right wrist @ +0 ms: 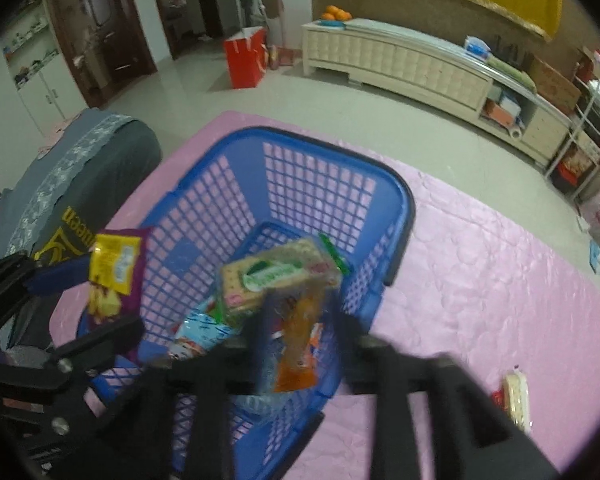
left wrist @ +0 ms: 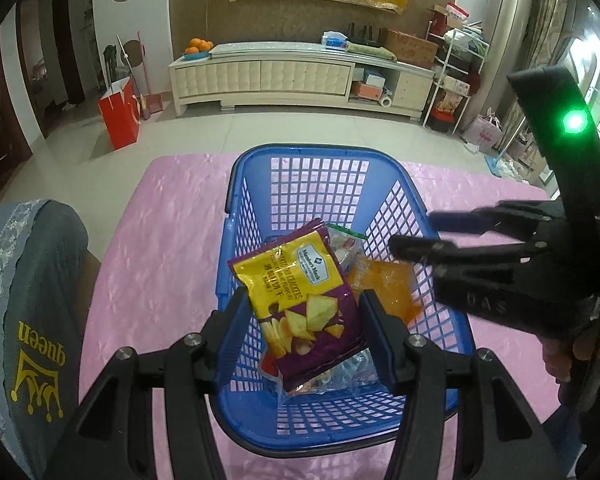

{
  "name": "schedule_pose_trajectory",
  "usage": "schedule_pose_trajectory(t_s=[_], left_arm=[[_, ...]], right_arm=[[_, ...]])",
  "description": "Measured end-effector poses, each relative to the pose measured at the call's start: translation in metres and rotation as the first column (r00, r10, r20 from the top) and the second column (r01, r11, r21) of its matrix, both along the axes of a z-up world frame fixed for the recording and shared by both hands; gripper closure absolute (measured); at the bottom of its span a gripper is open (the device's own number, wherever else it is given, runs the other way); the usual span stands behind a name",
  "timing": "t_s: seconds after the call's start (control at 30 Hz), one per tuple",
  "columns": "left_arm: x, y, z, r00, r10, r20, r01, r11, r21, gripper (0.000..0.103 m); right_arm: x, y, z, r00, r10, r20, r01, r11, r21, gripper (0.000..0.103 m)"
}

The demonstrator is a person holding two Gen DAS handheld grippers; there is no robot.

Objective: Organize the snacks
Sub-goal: 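Open the right tool to drop the orange pouch into the basket, then lower the chip bag into the basket and open the left tool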

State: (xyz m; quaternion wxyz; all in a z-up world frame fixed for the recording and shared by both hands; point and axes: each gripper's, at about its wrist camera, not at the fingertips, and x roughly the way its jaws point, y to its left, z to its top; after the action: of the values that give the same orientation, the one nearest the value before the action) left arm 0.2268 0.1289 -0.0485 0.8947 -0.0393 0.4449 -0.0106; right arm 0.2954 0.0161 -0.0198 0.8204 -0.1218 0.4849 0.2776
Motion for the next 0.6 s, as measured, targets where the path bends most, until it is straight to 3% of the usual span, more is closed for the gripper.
schedule_pose_trajectory(t_s=[0.03, 0.1, 0.6], left_arm=[[-0.001, 0.0, 0.001, 1.0, -0.001, 0.001, 0.001, 1.0, 0.0, 0.05], [-0.003, -0.002, 0.002, 1.0, -0.006, 0.005, 0.006, 1.0, -0.003, 0.05], [-0.017, -0.019, 0.018, 0.996, -0.078, 0.032, 0.078, 0.997, 0.0, 0.05]], right_arm=[[-0.002, -0.002, 0.001, 1.0, -0.005, 0.011, 0.004, 1.0, 0.007, 0.028], [-0.007, -0.007, 0.007, 0.999, -0.005, 0.046, 0.004, 1.0, 0.014, 0.026], [-0.038, -0.036, 0.023, 0.996, -0.079, 0.045, 0.079, 0.997, 0.017, 0.025]])
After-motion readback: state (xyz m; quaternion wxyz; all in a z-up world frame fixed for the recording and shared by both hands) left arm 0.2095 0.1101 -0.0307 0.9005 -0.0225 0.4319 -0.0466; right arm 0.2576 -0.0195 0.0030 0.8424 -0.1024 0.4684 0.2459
